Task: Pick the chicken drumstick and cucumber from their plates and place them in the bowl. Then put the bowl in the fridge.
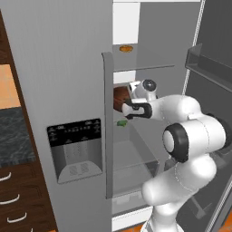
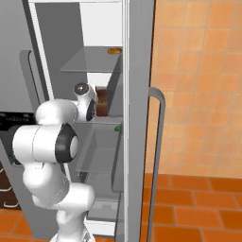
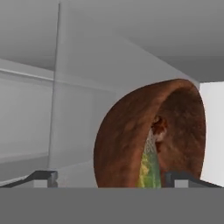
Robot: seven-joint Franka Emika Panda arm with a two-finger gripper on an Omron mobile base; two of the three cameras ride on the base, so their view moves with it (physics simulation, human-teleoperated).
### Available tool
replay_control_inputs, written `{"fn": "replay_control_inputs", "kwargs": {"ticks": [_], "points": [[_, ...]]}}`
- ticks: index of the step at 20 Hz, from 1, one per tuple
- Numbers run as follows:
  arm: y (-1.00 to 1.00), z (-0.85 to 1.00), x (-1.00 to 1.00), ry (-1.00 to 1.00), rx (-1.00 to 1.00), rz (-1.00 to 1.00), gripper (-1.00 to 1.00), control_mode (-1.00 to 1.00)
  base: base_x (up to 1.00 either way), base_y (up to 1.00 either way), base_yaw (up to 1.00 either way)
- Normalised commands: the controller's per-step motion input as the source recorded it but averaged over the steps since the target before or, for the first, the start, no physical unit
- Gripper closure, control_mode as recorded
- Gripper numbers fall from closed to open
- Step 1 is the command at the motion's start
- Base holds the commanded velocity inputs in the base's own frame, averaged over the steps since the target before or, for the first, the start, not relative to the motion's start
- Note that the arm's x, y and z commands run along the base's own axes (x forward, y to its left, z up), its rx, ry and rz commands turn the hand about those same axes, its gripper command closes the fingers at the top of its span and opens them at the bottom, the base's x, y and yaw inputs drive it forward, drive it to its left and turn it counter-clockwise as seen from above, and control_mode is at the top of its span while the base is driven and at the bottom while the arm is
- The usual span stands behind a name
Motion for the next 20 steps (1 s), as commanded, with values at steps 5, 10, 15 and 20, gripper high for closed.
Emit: {"fn": "replay_control_inputs", "kwargs": {"ticks": [5, 10, 15, 20], "points": [[0.00, 0.37, -1.00, -0.10, 0.00, 0.00, -1.00, -1.00, 0.00, 0.00, 0.00], [0.00, 0.47, -1.00, -0.05, -0.01, -0.02, -1.00, -1.00, 0.00, 0.00, 0.00], [-0.01, 0.23, -1.00, 0.00, 0.00, -0.11, -1.00, -1.00, 0.00, 0.00, 0.00], [-0.20, 0.01, -1.00, -0.04, 0.00, -0.12, -1.00, -1.00, 0.00, 0.00, 0.00]]}}
